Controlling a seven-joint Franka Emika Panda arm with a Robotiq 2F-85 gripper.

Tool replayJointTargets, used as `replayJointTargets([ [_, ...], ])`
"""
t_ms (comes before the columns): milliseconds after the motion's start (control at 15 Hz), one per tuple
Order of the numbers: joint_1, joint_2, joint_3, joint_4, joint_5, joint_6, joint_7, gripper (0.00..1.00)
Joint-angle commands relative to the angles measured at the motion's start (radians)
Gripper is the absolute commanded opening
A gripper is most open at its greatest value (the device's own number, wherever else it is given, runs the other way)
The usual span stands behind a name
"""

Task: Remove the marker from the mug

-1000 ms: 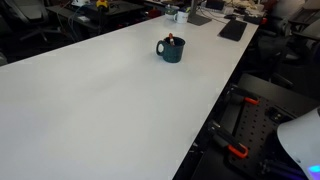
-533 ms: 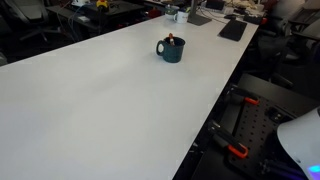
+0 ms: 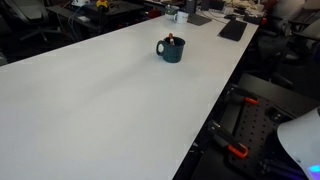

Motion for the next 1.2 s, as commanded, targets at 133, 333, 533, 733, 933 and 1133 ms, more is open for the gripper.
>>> replayJointTargets([
  [133, -0.052, 0.165, -0.074, 0.105, 0.067, -0.012, -0.138, 1.00],
  [333, -0.083, 0.246, -0.099, 0.175, 0.119, -0.035, -0.197, 1.00],
  [533, -0.122, 0.334, -0.111, 0.274, 0.179, -0.051, -0.202, 1.00],
  [733, -0.163, 0.408, -0.112, 0.366, 0.238, -0.058, -0.203, 1.00],
  [933, -0.199, 0.468, -0.105, 0.433, 0.270, -0.055, -0.188, 1.00],
  [1133, -0.233, 0.548, -0.101, 0.510, 0.301, -0.073, -0.191, 1.00],
])
